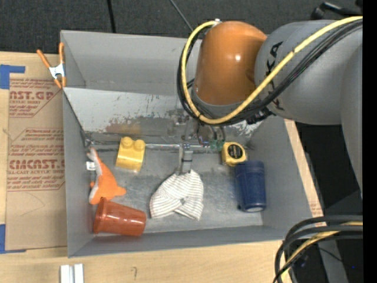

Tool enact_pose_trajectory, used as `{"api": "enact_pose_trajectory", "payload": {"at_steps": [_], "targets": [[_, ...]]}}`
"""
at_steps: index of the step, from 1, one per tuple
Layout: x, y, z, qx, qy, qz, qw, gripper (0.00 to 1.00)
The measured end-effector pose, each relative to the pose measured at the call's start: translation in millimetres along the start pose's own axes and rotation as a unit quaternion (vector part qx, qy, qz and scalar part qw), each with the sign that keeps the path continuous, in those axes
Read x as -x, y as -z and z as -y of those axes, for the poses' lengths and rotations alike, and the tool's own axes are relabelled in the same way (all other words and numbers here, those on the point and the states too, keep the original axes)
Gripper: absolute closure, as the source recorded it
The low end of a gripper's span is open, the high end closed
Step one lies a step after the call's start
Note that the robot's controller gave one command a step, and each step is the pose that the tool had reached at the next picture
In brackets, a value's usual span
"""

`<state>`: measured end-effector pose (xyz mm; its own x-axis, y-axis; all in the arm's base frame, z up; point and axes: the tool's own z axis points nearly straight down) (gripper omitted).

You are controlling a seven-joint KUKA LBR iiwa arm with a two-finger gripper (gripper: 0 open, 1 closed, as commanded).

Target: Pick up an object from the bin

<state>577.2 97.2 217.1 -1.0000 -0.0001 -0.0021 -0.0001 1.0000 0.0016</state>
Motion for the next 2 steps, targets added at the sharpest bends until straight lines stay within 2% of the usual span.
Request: {"api": "enact_pose_trajectory", "payload": {"at_steps": [2], "targets": [[-0.9,-0.7,0.6,0.0,0.002,0.0006,1.0,0.0]]}}
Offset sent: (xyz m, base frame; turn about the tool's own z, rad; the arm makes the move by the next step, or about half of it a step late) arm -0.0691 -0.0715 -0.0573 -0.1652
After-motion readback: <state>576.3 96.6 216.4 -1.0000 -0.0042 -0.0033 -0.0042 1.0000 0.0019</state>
